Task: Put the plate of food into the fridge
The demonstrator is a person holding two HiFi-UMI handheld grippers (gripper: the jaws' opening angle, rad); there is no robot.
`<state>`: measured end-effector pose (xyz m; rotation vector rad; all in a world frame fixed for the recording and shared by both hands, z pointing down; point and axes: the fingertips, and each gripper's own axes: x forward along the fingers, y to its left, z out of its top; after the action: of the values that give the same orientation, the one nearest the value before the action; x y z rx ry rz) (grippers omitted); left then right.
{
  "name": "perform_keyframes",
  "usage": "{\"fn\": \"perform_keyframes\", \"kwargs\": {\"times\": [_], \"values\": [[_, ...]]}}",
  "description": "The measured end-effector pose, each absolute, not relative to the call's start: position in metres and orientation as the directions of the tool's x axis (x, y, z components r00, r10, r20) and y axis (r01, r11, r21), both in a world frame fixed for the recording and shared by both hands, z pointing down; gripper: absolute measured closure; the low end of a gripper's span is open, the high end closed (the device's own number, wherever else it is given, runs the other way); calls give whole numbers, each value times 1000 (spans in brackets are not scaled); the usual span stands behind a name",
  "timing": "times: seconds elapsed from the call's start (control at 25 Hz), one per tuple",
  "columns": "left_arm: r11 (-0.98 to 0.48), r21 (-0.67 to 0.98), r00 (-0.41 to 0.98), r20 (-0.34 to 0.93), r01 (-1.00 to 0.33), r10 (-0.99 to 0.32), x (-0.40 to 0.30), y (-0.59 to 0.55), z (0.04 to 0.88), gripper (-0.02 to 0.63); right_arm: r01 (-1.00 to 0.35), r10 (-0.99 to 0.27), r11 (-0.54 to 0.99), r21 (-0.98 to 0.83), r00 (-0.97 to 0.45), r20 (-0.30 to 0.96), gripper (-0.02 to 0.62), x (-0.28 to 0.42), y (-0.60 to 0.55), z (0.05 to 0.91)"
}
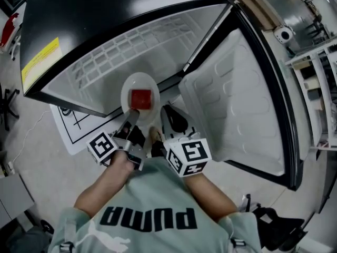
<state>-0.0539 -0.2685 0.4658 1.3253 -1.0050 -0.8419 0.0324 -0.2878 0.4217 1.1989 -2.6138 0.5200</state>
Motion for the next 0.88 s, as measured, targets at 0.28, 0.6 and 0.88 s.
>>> {"fn": "perform_keyframes", "kwargs": {"times": [0.28,0.6,0.88], "values": [[104,992,290,119,-68,-950,-51,-294,475,574,-733,-657,645,-218,-677,332,589,40,-310,424],[114,990,220,129,-78,-967,-58,-317,489,574,-697,-624,692,-186,-708,330,589,36,-323,424],[141,988,152,150,-71,-977,-75,-333,502,574,-684,-615,711,-165,-718,327,589,33,-332,423]]}}
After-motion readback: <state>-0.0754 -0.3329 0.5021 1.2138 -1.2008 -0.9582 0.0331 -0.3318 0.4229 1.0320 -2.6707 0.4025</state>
